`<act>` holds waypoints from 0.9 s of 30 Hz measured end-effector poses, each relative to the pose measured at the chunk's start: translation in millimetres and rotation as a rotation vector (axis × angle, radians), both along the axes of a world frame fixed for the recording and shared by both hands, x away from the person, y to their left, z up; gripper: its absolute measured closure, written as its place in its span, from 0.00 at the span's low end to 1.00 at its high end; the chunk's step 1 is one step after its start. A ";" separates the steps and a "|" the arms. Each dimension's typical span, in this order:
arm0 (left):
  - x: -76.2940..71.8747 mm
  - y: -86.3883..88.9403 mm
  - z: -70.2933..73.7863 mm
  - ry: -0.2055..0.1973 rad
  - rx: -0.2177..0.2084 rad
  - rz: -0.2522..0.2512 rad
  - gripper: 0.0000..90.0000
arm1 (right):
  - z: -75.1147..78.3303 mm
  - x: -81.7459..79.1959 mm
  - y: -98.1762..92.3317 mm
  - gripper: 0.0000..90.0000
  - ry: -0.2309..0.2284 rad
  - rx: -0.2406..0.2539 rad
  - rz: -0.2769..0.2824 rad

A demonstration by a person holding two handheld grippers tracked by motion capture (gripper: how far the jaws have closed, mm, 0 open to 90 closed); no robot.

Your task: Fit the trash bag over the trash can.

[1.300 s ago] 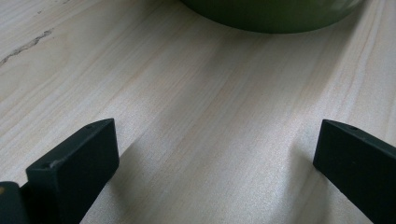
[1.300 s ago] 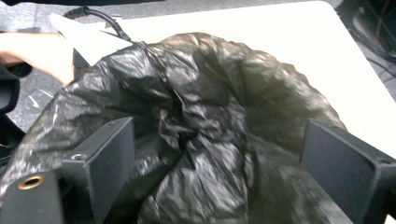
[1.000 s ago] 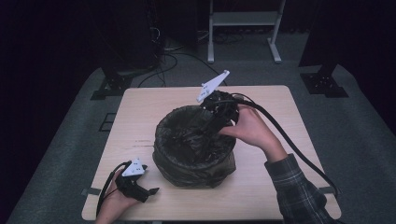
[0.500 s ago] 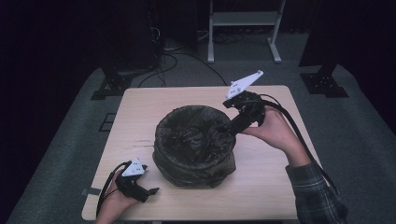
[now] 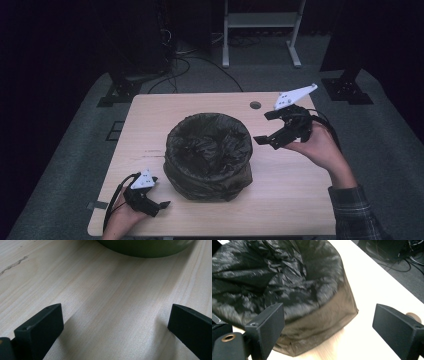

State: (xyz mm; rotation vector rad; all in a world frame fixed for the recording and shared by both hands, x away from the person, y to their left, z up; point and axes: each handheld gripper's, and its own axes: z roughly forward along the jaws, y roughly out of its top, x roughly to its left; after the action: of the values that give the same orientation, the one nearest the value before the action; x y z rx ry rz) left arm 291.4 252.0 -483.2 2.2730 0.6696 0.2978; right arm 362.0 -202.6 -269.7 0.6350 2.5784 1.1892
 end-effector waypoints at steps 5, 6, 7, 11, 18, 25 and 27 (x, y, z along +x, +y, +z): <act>0.0 0.0 0.0 0.000 0.001 0.000 0.00 | -9.9 -3.4 -15.7 0.10 0.011 0.017 -0.021; 0.0 0.0 0.0 0.000 0.000 0.000 0.00 | -18.3 -4.1 -23.9 0.10 0.019 0.021 -0.032; 0.0 0.0 0.0 0.000 0.000 0.000 0.00 | -21.6 -4.0 -26.6 0.10 0.023 0.021 -0.037; 0.0 0.0 0.0 0.000 0.000 0.000 0.00 | -41.1 -4.8 -38.4 0.10 0.030 0.023 -0.062; 0.0 0.1 0.1 0.001 0.002 -0.001 0.00 | -89.6 -4.8 -55.7 0.10 0.048 0.011 -0.103; -0.1 -0.1 0.0 0.001 -0.001 0.002 0.00 | -141.2 -9.2 -64.5 0.10 0.079 0.022 -0.120; -0.1 -0.1 0.1 0.001 0.000 0.001 0.00 | -155.4 -11.1 -65.9 0.10 0.089 0.024 -0.133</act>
State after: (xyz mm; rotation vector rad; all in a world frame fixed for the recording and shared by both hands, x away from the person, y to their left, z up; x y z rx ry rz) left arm 291.3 251.9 -483.1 2.2728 0.6717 0.2975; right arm 350.9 -268.5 -425.1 0.8691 2.5505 1.1755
